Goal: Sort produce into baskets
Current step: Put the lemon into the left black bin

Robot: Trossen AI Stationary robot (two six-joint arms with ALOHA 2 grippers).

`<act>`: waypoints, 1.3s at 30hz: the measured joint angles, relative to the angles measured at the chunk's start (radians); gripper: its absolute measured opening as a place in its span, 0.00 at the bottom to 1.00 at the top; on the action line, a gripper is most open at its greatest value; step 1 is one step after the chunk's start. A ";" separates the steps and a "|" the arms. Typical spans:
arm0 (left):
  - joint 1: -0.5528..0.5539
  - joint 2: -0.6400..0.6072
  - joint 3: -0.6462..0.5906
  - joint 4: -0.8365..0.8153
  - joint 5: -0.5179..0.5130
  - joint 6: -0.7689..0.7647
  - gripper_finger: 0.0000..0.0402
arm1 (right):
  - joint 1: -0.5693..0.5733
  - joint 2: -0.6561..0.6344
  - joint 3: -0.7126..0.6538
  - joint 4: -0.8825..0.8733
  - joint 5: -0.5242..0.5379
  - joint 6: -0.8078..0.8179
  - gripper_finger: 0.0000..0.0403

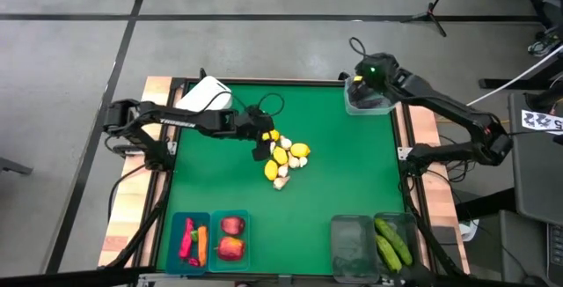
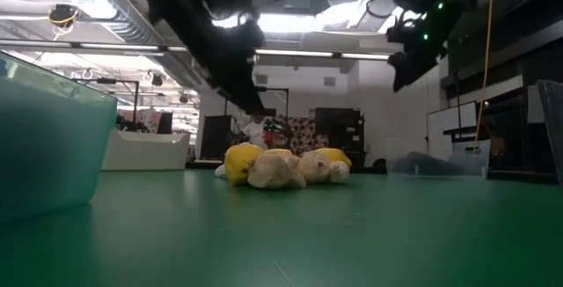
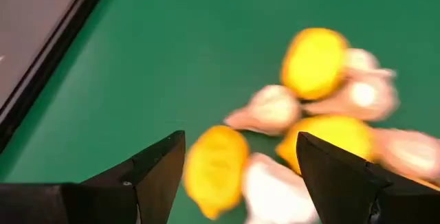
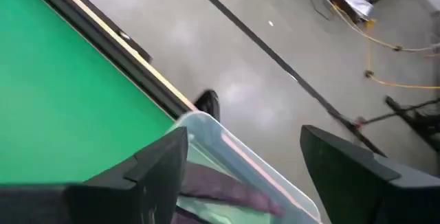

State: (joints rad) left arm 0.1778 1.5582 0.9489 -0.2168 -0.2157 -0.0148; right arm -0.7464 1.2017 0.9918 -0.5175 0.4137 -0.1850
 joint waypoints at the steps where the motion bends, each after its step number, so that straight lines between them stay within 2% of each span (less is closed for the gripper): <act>1: 0.015 0.016 0.000 0.020 -0.004 -0.008 0.68 | 0.000 -0.008 0.004 -0.001 -0.007 0.002 0.70; 6: 0.081 0.105 0.000 0.024 -0.006 -0.042 0.68 | 0.000 -0.038 0.006 -0.037 -0.032 0.005 0.70; 11: 0.095 0.181 0.005 0.046 0.031 -0.035 0.68 | 0.001 -0.041 0.006 -0.089 -0.033 0.005 0.70; 16: 0.096 0.242 -0.005 0.008 0.113 -0.019 0.68 | 0.000 -0.041 0.006 -0.108 -0.033 0.005 0.70; 22: 0.096 0.243 0.001 -0.020 0.133 -0.010 0.67 | 0.000 -0.041 0.006 -0.110 -0.034 0.004 0.70; 31: 0.096 0.239 0.000 0.033 0.130 0.020 0.53 | 0.000 -0.041 0.006 -0.126 -0.042 0.004 0.70; 39: 0.106 0.235 0.000 0.054 0.136 0.071 0.52 | 0.000 -0.041 0.006 -0.142 -0.044 0.004 0.70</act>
State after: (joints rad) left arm 0.2835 1.7927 0.9485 -0.1625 -0.0797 0.0567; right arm -0.7460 1.1603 0.9977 -0.6599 0.3699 -0.1806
